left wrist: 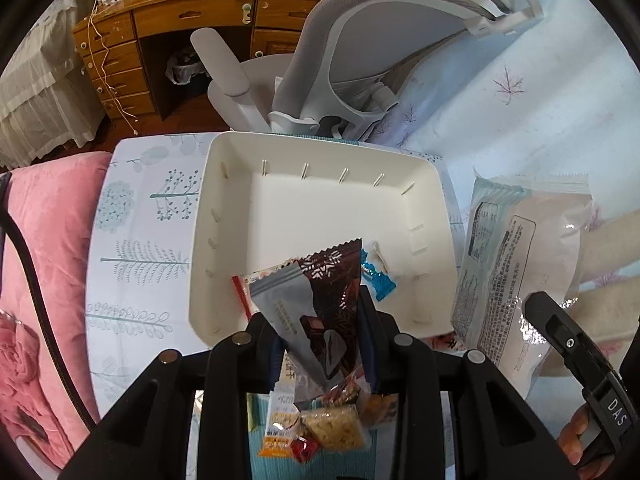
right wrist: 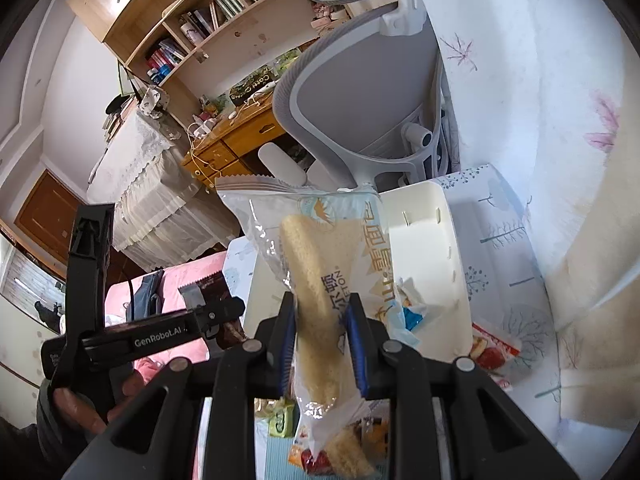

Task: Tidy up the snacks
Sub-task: 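Carry both packets into the white tray and open both grippers, then withdraw both tools toward the snack pile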

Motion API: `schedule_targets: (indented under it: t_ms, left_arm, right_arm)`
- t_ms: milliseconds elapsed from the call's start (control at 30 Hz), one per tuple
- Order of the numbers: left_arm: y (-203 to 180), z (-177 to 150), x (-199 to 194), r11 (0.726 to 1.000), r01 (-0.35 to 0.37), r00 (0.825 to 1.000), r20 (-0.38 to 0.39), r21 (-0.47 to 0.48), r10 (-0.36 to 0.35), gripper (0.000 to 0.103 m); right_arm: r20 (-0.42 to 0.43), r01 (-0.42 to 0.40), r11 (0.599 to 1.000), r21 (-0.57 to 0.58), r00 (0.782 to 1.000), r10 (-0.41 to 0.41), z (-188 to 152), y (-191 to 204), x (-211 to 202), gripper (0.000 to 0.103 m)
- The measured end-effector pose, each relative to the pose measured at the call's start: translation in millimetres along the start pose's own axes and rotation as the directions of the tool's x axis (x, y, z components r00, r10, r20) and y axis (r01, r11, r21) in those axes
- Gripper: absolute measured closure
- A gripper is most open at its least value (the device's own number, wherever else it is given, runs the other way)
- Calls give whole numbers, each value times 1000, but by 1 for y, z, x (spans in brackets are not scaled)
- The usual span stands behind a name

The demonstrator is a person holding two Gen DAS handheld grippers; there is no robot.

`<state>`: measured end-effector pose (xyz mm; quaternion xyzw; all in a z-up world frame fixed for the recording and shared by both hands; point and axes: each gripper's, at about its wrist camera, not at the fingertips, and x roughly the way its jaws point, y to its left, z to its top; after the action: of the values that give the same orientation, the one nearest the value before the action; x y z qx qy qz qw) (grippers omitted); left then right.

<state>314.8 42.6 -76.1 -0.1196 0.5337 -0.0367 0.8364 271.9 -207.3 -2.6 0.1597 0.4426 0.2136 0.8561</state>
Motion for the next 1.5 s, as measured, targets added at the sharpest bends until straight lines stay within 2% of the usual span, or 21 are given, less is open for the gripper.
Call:
schedule_targets:
  t_ms: [33, 67, 100, 167, 300, 467, 533, 667, 833, 1000, 1500]
  left_arm:
    - [1, 1, 2, 1000, 10, 1000, 4, -5, -10, 72]
    - [1, 3, 4, 1000, 11, 1000, 11, -15, -10, 65]
    - [2, 4, 5, 1000, 6, 1000, 14, -20, -6, 51]
    - [2, 5, 5, 1000, -3, 1000, 23, -20, 4, 35]
    - [2, 6, 6, 1000, -4, 1000, 24, -1, 4, 26]
    - [7, 0, 2, 1000, -4, 1000, 14, -3, 4, 25]
    - [9, -4, -1, 1000, -4, 1000, 10, 0, 4, 25]
    - [14, -13, -11, 1000, 4, 1000, 7, 11, -4, 25]
    - [21, -26, -31, 999, 17, 1000, 13, 33, -17, 25]
    - [33, -41, -48, 998, 27, 1000, 14, 65, -28, 20]
    - [86, -94, -76, 991, 49, 998, -36, 123, -44, 15]
  right_arm:
    - [3, -5, 1000, 5, 1000, 5, 1, -3, 3, 79]
    - [7, -9, 1000, 9, 1000, 9, 3, -4, 5, 78]
    - [12, -13, 1000, 20, 1000, 13, 3, -7, 7, 76]
    - [2, -16, 999, 42, 1000, 16, 6, -11, 11, 76]
    - [3, 6, 1000, 19, 1000, -7, 10, -10, 12, 58]
    - [-2, 7, 1000, 28, 1000, -7, 9, -10, 10, 54]
    - [-4, 6, 999, 39, 1000, -6, 8, -10, 9, 47]
    - [-3, 6, 998, 60, 1000, -6, 4, -8, 5, 42]
    - [4, 15, 995, 102, 1000, -15, -6, -1, -4, 28]
    - [13, 23, 987, 158, 1000, -25, -22, 8, -18, 21]
    - [10, 111, 968, 224, 993, -116, -100, 49, -36, 20]
